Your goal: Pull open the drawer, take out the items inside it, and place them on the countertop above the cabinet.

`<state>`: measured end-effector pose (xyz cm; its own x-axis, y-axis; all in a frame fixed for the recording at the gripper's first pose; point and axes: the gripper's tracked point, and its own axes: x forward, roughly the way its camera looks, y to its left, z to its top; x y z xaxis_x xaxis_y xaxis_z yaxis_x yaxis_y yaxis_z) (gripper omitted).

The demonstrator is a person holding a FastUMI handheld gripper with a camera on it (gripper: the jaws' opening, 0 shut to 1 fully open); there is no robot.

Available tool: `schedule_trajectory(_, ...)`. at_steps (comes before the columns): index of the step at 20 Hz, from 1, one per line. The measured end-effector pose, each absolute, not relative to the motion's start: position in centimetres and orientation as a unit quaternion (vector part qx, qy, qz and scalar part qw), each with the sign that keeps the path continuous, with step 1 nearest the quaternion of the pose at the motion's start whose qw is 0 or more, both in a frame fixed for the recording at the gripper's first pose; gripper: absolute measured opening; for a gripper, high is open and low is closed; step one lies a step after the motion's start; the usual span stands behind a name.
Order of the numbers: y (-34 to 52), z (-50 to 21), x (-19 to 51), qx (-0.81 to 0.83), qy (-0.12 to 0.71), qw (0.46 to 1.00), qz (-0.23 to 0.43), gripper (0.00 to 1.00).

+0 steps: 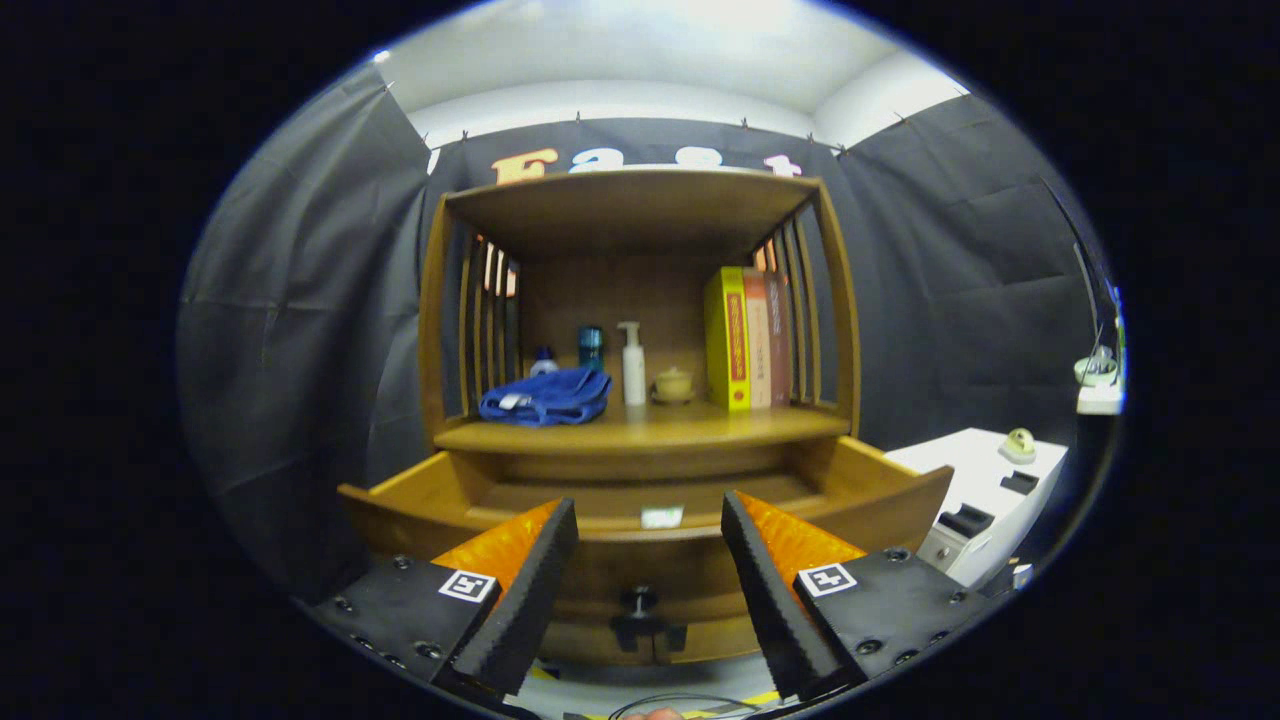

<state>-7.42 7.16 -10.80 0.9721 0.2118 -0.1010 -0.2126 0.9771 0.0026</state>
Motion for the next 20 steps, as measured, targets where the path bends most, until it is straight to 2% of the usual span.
schedule_trajectory(3, 6.9, -7.1, -3.1, -0.023, 0.067, 0.993, 0.099, 0.94)
schedule_trajectory(6, 7.9, -8.2, 1.9, -0.063, 0.141, 0.982, 0.11, 0.95)
schedule_trajectory(11, 12.7, -18.9, 5.6, -0.067, 0.341, 0.926, 0.15, 0.95)
schedule_trajectory(14, 13.4, -26.7, 5.6, -0.057, 0.45, 0.88, 0.142, 0.97)
schedule_trajectory(17, 11.4, -31.8, 6.4, -0.079, 0.496, 0.857, 0.115, 0.97)
schedule_trajectory(20, 10.8, -34.0, 6.9, -0.081, 0.513, 0.848, 0.104, 0.97)
